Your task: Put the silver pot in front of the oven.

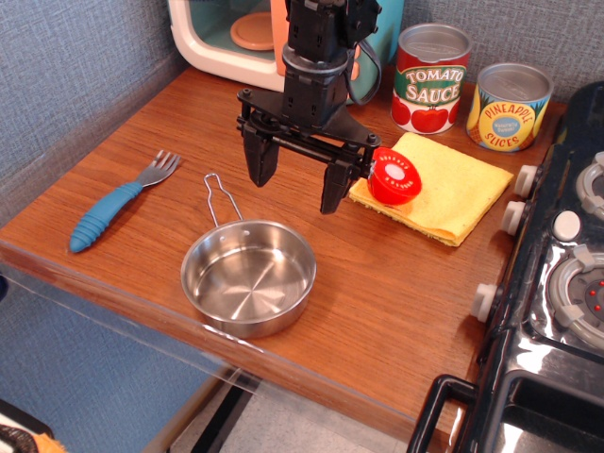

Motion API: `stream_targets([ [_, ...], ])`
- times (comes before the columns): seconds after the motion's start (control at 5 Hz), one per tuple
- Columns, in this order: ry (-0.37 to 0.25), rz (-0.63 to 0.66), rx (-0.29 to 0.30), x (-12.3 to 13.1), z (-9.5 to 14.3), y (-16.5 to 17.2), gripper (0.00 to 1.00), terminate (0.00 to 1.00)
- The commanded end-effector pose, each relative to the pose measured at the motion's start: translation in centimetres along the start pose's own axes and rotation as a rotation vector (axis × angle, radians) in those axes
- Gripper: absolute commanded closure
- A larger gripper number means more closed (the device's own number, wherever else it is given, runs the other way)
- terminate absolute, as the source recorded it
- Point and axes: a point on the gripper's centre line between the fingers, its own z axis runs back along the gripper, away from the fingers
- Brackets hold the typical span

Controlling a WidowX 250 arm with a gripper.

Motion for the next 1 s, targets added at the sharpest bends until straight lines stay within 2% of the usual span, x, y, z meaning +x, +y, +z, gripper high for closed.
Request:
stream_targets([
  [0.0, 0.0, 0.0, 0.0, 0.0, 0.0, 0.0, 0.0, 0.0],
  [0.4, 0.061, -0.117, 0.012, -4.7, -2.0, -1.3, 0.0, 0.0],
  [0.8, 0.071, -0.199, 0.046, -7.2, -3.3, -2.7, 0.0, 0.0],
])
